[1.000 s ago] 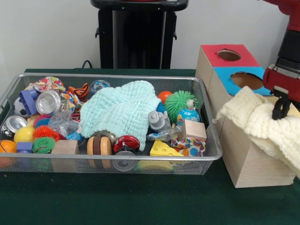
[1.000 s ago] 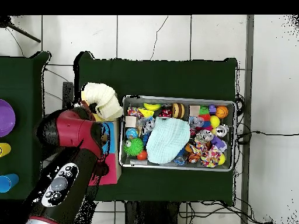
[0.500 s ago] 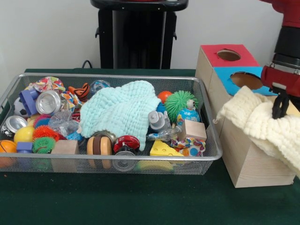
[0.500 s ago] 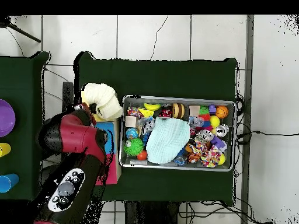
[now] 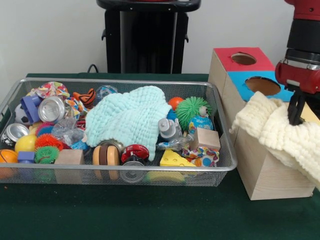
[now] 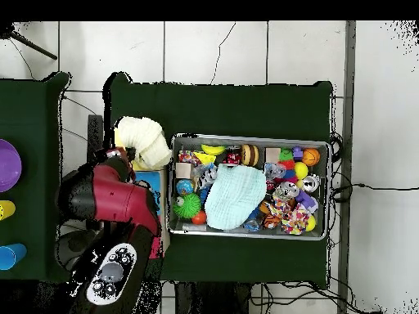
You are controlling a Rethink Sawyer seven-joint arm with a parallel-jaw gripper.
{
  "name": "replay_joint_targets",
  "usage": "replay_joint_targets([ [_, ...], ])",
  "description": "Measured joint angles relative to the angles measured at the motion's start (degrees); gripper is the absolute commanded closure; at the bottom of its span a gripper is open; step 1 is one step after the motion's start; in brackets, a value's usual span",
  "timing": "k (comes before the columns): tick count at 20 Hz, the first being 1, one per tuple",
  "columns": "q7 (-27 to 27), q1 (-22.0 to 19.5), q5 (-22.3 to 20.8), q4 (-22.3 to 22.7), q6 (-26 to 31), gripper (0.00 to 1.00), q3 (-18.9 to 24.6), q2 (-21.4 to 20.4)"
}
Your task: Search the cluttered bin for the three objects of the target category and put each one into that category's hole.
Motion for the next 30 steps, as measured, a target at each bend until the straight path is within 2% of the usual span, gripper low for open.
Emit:
replay_joint_targets([
  [7, 0.0, -1.49, -0.02, 2.46, -1.9, 1.0, 2.37, -2.15],
  [18, 0.0, -2.07, 0.0, 4.13, -6.72, 1.0, 4.03, -2.22],
  [26, 0.0, -4.61, -0.21, 5.6, -11.51, 1.0, 7.64, -2.16],
  [30, 0.0, -6.79, -1.77, 6.08, -13.97, 1.0, 10.36, -2.11],
])
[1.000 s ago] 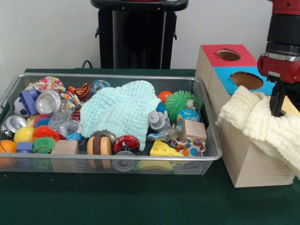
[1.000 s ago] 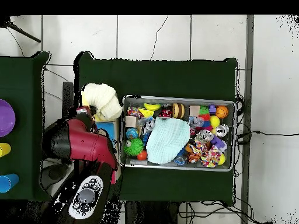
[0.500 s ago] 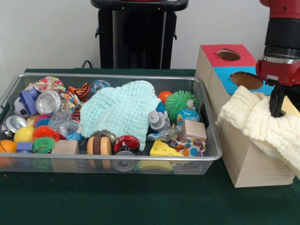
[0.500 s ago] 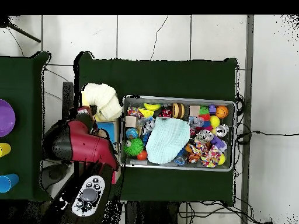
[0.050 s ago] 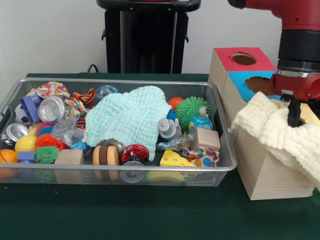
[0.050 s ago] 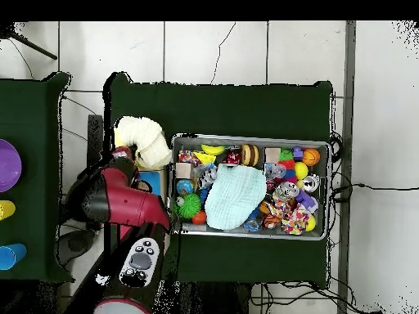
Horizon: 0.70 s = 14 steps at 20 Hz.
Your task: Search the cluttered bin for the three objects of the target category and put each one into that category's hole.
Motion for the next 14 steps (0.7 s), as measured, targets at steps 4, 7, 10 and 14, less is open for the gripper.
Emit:
replay_joint_targets([
  [4, 0.0, -1.95, -2.12, 0.44, -2.32, 1.0, 2.22, 0.0],
  [7, 0.0, -3.54, -4.5, 1.16, -5.19, 1.0, 3.94, -0.22],
  [10, 0.0, -5.26, -8.39, 1.8, -7.84, 1.0, 5.95, -0.79],
  [14, 0.0, -8.21, -14.72, 2.73, -10.26, 1.0, 9.11, -1.78],
])
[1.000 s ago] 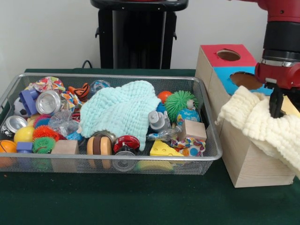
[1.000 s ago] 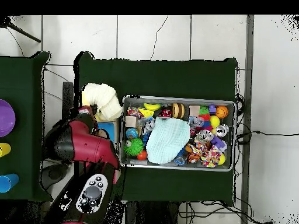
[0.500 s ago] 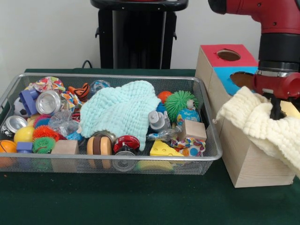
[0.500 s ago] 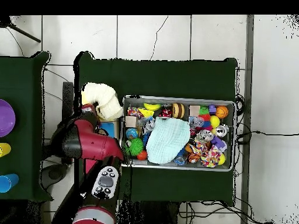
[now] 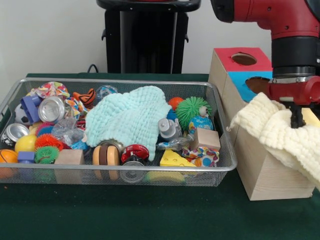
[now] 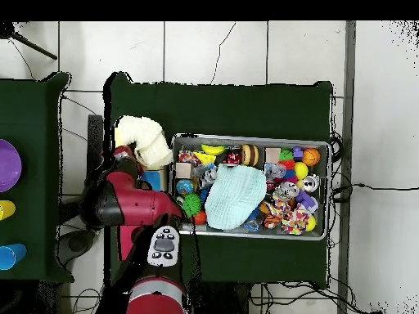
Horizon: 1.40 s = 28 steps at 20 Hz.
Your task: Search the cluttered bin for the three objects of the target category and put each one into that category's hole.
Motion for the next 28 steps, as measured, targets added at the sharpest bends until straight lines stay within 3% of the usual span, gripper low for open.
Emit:
replay_joint_targets([
  [6, 0.0, -2.55, -4.84, 0.14, -0.15, 1.0, 2.68, -0.61],
  [10, 0.0, -2.35, -5.18, 0.1, -0.22, 1.0, 2.51, -0.63],
  [19, 0.0, 1.4, 1.17, 0.09, 1.33, 1.0, -0.93, -0.46],
  [21, 0.0, 4.12, 4.48, 0.05, 2.95, 1.0, -3.77, -0.66],
  [28, 0.0, 10.09, 9.57, -0.59, 9.13, 1.0, -10.49, -1.54],
])
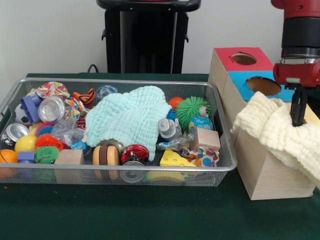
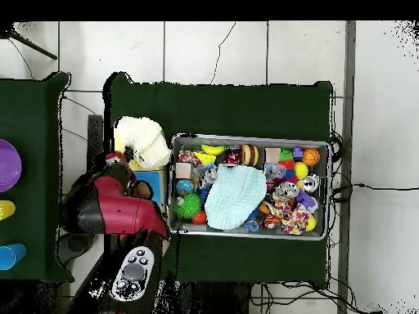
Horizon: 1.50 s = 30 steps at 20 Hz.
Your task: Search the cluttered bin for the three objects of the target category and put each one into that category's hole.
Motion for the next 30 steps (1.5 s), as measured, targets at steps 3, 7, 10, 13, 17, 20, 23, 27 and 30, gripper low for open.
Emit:
replay_joint_targets([
  [3, 0.0, 1.33, 0.83, -0.44, 2.18, 1.0, -1.63, -0.21],
  [7, 0.0, 2.6, 0.94, -0.41, 6.26, 1.0, -2.3, -0.87],
  [10, 0.0, 3.36, 0.96, -0.41, 7.83, 1.0, -2.62, -1.06],
  [13, 0.0, 3.43, 0.96, -0.41, 7.85, 1.0, -2.72, -1.05],
  [17, 0.0, 3.42, 0.96, -0.41, 7.96, 1.0, -2.73, -1.07],
  [20, 0.0, 3.49, 0.96, -0.42, 8.56, 1.0, -3.0, -1.13],
  [23, 0.0, 3.49, 0.94, -0.51, 9.36, 1.0, -3.17, -1.16],
  [27, 0.0, 3.31, 0.93, -1.04, 11.15, 1.0, -3.27, -1.13],
  [30, 0.0, 2.96, 0.91, -1.6, 12.54, 1.0, -3.26, -1.06],
])
